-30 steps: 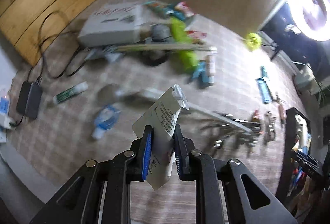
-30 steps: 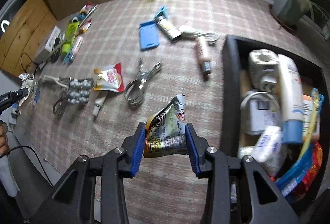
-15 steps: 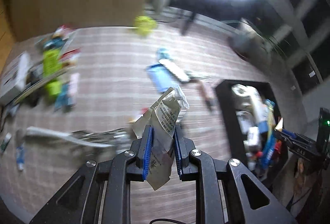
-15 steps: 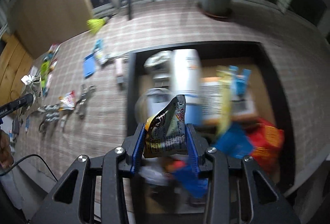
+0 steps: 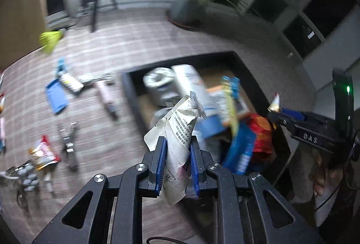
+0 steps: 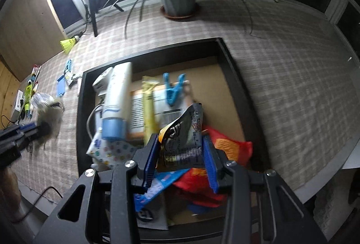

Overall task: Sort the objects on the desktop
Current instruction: 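Carry the tissue packet and sachet into the tray and open both tools, then pull both tools back from the tray toward the remaining items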

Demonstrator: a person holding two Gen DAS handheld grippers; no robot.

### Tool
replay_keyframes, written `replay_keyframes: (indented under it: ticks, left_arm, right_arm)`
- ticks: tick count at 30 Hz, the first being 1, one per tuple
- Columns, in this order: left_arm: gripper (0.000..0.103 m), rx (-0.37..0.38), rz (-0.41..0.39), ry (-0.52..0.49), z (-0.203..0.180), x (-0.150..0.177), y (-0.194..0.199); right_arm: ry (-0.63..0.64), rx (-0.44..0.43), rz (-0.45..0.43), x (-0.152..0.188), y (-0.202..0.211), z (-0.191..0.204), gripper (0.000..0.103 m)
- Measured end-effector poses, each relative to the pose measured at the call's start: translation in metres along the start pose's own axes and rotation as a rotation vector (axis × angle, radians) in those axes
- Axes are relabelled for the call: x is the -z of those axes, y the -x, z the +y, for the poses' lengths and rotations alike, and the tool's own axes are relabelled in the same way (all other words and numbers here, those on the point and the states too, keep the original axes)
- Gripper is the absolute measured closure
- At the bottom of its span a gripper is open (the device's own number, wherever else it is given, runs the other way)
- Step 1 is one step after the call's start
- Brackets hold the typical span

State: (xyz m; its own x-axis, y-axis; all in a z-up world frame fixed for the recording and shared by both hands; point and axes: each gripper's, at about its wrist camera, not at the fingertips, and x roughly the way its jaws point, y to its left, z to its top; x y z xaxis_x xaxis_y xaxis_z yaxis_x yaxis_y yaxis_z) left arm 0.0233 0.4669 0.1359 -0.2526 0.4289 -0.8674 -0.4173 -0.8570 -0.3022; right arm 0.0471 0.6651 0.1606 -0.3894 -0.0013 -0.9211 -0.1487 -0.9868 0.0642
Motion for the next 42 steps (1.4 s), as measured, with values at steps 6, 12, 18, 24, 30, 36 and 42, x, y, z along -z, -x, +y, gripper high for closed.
replay_keyframes:
  ticks: [6,12,18,24,30,36,42]
  left_arm:
    - [0.073,0.025,0.02,-0.064,-0.054,-0.007,-0.017]
    - [0.027,0.012,0.055,-0.058,-0.074,-0.011,-0.029]
    - [0.027,-0.031,0.046,-0.027,-0.068,-0.011,-0.028]
    - [0.027,-0.082,0.033,-0.019,-0.062,-0.01,-0.023]
    - [0.027,-0.115,0.028,0.0,-0.055,-0.006,-0.018]
    - [0.027,-0.139,0.013,0.015,-0.045,0.0,-0.008]
    - [0.027,-0.165,-0.009,0.017,-0.03,0.005,0.009]
  right_arm:
    - [-0.008,-0.017,0.001,-0.011,0.003,-0.019,0.054]
    - [0.012,0.0,-0.009,-0.01,0.007,-0.022,0.043]
    - [0.011,-0.015,0.0,-0.006,0.005,-0.02,0.043]
    - [0.018,-0.044,0.006,-0.001,0.002,-0.008,0.042]
    - [0.038,-0.06,0.012,0.002,0.0,0.008,0.042]
    - [0.054,-0.071,0.01,0.004,0.0,0.026,0.041]
    - [0.072,-0.083,-0.002,0.008,0.005,0.05,0.041]
